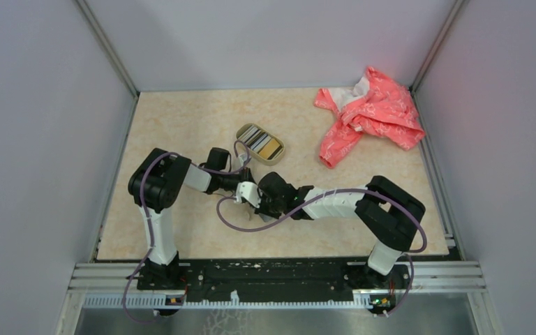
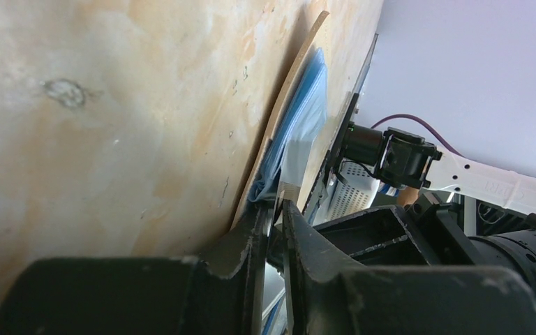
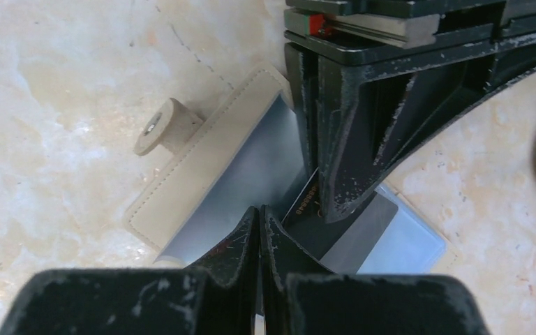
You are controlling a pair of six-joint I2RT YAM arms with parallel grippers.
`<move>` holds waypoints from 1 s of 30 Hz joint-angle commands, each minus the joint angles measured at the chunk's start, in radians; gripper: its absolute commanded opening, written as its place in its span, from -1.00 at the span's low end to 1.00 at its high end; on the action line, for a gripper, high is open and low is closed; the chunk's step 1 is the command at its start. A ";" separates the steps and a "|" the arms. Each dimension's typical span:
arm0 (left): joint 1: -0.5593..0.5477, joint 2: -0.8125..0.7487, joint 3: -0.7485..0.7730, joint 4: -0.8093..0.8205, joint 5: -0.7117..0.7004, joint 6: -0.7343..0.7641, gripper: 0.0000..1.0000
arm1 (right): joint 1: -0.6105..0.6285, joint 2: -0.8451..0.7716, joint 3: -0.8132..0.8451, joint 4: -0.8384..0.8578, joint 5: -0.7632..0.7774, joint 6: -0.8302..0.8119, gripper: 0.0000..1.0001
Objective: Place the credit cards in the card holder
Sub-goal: Insert the credit card into the card holder.
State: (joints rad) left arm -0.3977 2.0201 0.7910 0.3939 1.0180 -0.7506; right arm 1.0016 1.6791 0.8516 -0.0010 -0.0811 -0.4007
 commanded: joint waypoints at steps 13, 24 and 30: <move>-0.010 0.023 -0.020 -0.033 -0.033 0.010 -0.50 | -0.020 -0.011 0.024 0.002 0.164 -0.045 -1.00; -0.009 -0.065 -0.023 -0.026 -0.081 -0.013 -0.47 | -0.066 -0.148 0.016 -0.082 -0.113 -0.044 -1.00; -0.007 -0.175 -0.015 -0.059 -0.119 -0.003 -0.46 | -0.206 -0.232 0.068 -0.229 -0.464 -0.078 -0.76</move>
State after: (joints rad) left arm -0.4034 1.9343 0.7753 0.3580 0.9459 -0.7727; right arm 0.8898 1.5253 0.8623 -0.1501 -0.2630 -0.4545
